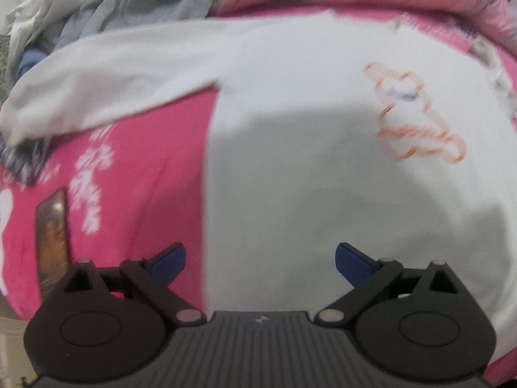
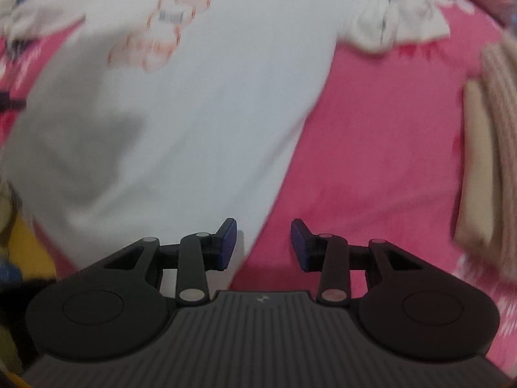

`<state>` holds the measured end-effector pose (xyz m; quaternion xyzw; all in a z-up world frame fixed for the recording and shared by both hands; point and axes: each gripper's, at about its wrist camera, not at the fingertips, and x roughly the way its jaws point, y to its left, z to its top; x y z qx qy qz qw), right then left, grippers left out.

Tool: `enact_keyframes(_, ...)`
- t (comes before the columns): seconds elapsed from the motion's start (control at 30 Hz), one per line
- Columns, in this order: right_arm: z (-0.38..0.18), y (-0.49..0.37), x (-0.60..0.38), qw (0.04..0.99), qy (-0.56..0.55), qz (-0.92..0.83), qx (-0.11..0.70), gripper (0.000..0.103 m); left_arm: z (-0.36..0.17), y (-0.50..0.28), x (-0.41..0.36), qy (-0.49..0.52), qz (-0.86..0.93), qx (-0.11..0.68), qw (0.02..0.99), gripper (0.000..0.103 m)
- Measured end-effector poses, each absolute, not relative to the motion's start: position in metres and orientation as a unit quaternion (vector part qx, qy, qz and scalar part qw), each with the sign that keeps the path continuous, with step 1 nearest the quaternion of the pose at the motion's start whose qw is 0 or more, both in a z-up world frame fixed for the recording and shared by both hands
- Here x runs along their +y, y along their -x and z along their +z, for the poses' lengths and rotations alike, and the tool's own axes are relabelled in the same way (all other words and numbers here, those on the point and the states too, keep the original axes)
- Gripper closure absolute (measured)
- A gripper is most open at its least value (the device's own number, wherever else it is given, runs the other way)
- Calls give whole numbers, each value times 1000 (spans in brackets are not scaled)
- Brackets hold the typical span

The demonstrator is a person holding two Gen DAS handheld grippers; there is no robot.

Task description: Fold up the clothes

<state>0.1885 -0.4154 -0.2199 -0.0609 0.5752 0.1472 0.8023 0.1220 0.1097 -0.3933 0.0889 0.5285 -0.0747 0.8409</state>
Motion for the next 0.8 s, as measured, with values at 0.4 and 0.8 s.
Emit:
enact_keyframes(0.4,-240,-185,-348,749,187,338,538,68,-440,-96,14,-139,-106,515,839,4)
enact_keyframes(0.8,-223,-185,-377,705,236,316,590,68,-454,-101,20,-107,-77,531,837,4)
